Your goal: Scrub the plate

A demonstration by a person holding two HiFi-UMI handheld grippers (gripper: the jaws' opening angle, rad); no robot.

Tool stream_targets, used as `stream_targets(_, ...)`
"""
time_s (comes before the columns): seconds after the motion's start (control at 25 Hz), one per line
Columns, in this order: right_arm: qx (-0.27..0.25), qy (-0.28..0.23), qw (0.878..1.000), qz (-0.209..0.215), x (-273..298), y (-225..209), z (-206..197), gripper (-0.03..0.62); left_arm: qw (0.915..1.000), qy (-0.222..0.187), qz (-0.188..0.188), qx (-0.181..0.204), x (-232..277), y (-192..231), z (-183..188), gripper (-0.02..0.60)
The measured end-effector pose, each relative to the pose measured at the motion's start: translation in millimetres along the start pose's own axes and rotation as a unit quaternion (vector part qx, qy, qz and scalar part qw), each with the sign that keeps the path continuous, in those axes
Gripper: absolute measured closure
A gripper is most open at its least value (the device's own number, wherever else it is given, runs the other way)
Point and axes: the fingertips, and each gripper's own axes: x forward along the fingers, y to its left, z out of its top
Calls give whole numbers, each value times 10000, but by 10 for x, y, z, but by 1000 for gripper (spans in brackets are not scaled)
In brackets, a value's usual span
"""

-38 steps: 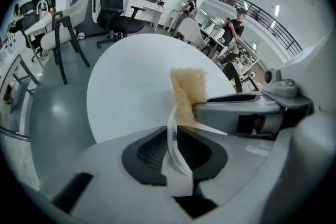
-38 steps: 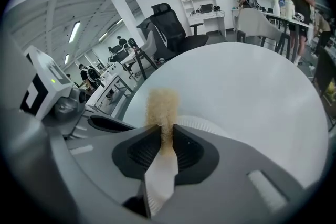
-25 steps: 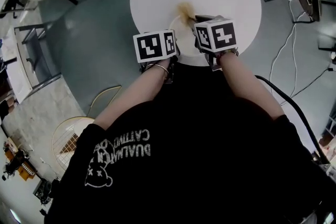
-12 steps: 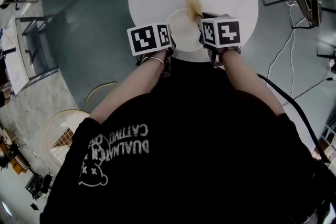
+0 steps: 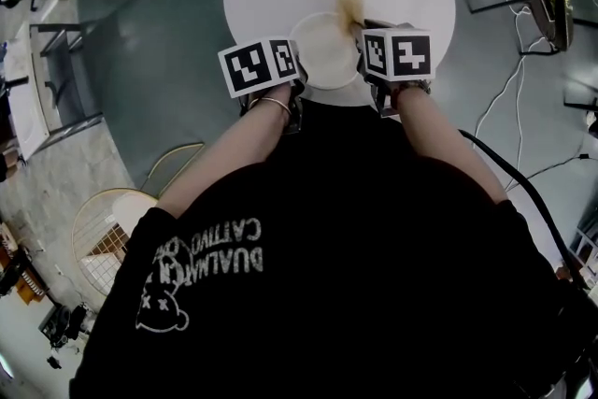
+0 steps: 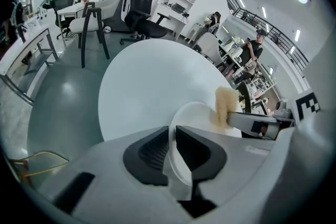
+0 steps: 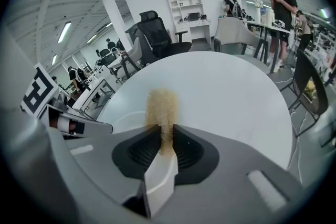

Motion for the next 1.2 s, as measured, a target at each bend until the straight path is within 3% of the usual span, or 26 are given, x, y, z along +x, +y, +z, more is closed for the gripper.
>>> stream_targets(0.68,47,-157,9994,-292,-72,-273,0,516,9994,-302,-147,-120,3,-182,26,543)
stream_targets(1.2,146,-170,9988,-441,-178,-480,34,517,9992,-308,-127,-210,-1,-300,-24,544)
